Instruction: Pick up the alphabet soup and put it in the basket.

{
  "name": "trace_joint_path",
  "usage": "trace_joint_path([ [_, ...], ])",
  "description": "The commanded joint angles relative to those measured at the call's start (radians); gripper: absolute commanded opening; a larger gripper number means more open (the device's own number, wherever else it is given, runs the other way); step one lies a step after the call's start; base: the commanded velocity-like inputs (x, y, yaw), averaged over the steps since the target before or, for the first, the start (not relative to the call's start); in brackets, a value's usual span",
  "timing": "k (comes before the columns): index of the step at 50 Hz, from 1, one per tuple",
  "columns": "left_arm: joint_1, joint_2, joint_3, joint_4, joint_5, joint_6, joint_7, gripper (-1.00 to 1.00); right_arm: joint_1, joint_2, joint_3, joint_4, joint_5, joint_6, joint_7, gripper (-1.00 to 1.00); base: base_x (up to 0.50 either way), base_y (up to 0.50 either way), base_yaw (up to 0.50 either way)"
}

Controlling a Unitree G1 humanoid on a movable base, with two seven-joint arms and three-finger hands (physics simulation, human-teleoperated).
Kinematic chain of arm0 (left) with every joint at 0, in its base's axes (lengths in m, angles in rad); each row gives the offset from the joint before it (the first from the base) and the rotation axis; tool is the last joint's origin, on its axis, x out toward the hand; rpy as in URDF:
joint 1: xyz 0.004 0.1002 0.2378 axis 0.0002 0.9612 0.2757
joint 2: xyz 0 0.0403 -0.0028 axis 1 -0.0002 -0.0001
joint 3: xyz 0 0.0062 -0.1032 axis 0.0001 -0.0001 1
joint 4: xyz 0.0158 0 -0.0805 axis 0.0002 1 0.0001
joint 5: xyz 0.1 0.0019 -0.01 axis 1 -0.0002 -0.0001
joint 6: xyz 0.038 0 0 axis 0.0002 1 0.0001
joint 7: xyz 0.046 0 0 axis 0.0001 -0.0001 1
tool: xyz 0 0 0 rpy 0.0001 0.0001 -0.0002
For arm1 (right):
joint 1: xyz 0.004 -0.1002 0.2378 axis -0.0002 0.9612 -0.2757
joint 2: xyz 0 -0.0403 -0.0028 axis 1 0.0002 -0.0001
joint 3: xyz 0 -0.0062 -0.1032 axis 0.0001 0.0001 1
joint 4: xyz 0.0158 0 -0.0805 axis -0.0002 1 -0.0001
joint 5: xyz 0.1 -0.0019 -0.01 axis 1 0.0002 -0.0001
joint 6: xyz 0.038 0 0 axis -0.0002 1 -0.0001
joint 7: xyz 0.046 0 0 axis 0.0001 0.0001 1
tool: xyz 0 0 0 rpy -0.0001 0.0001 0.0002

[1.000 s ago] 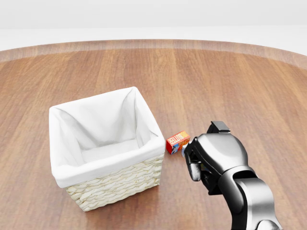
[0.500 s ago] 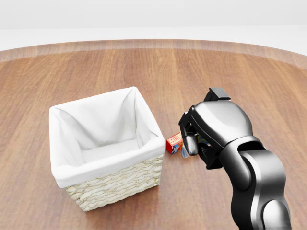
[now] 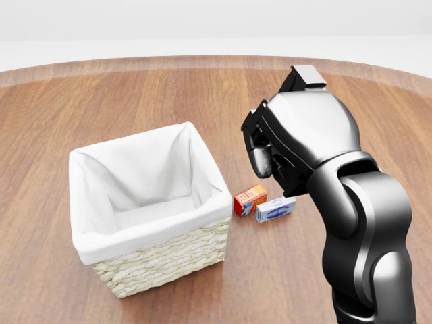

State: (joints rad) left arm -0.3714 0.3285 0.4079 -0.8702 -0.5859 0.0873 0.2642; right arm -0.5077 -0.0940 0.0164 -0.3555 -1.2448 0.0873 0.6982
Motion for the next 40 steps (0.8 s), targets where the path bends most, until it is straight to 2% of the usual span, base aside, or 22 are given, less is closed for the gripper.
trace_joint_path([
  [1,0.002,0.001,-0.006,0.0,0.009,0.0,-0.003,1.0,-0.061,0.014,0.019,-0.012,-0.02,0.0,0.0,-0.94,0.0,0.0,0.0],
  [16,0.001,-0.004,-0.004,0.004,0.012,0.0,-0.006,1.0,-0.076,0.1,0.081,0.006,-0.072,0.0,0.0,-0.93,0.0,0.0,0.0],
  [22,0.002,-0.005,-0.001,0.005,0.009,0.0,-0.007,1.0,-0.07,0.158,0.116,0.008,-0.098,0.0,0.0,-0.94,0.0,0.0,0.0],
  [30,0.002,-0.005,-0.001,0.004,0.009,0.0,-0.007,1.0,-0.069,0.161,0.116,0.008,-0.101,0.0,0.0,-0.94,0.0,0.0,0.0],
  [31,-0.006,-0.007,0.004,0.001,0.0,0.0,0.0,1.0,-0.088,0.205,0.151,0.058,-0.12,0.0,0.0,-0.93,0.0,0.0,0.0],
  [40,-0.006,-0.002,0.006,0.0,-0.028,0.0,0.016,1.0,-0.131,0.255,0.171,0.163,-0.145,0.0,-0.022,-0.93,0.0,0.0,0.0],
])
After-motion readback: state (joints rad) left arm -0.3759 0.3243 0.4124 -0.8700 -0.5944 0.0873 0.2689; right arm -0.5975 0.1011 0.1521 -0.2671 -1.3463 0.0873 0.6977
